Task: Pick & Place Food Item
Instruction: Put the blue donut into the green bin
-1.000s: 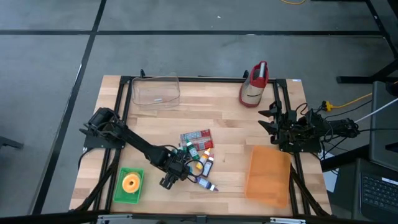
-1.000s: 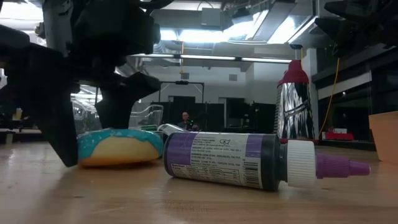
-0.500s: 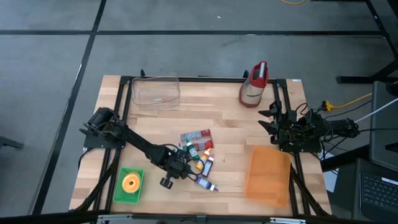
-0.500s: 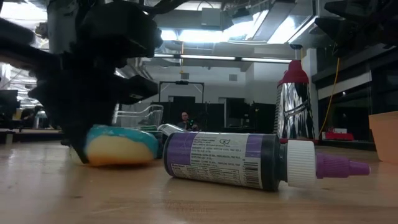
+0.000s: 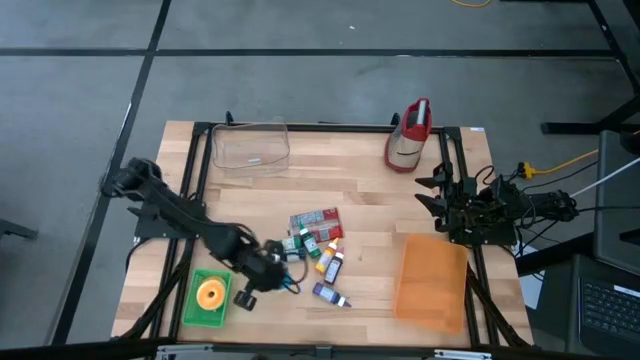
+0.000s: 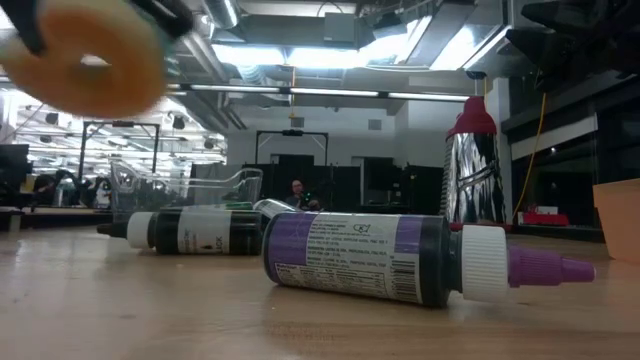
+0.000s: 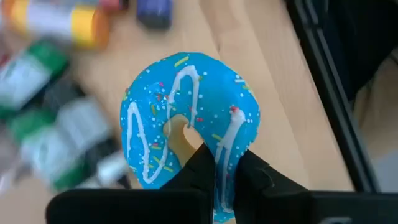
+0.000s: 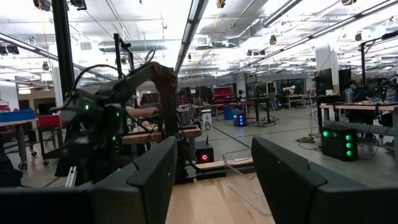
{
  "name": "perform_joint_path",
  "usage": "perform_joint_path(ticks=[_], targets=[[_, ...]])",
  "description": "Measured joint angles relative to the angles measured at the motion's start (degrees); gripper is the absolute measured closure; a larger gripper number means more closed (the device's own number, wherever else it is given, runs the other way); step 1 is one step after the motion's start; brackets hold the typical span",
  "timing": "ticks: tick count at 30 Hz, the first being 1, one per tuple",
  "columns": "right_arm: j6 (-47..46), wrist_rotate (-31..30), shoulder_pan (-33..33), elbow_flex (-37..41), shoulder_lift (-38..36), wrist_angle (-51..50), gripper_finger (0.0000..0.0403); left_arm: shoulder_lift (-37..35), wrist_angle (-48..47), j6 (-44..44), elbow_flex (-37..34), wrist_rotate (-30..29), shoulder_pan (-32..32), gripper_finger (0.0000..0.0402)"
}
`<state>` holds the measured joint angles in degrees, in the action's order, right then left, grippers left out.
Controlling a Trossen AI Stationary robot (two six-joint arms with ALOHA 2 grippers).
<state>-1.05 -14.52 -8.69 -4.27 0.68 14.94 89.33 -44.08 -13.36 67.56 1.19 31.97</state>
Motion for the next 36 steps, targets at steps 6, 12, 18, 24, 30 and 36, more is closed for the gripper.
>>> perform_joint_path(ticks=[6,12,18,24,30,36], targets=[[-0.58,0.0,-0.01,0.0,-0.01,-0.03,0.0192,-7.19,-10.34,-16.26,-0.01,-5.06,7.65,0.0379],[-1.37,0.01,0.01,0.0,0.0,-0.05,0.0192,-8.34,-16.64,-33.41,-0.01,-7.92,17.02,0.0379],[-1.56,0.0,-0.01,0.0,-0.01,-0.05,0.0192,-8.17,-17.73,-47.22,-0.01,-11.26,24.08,0.0379],[-1.54,0.02,0.0,0.0,-0.01,-0.05,0.0192,-6.23,-19.18,-58.58,-0.05,-12.25,29.17,0.0379],[-0.18,0.0,-0.02,0.0,-0.01,-0.07,0.0192,-2.47,-19.65,-65.65,-0.1,-11.61,32.12,0.0379],[0.83,0.0,-0.01,0.0,-0.01,-0.03,0.0192,0.39,-18.7,-69.06,-1.93,-10.33,33.14,0.0379]])
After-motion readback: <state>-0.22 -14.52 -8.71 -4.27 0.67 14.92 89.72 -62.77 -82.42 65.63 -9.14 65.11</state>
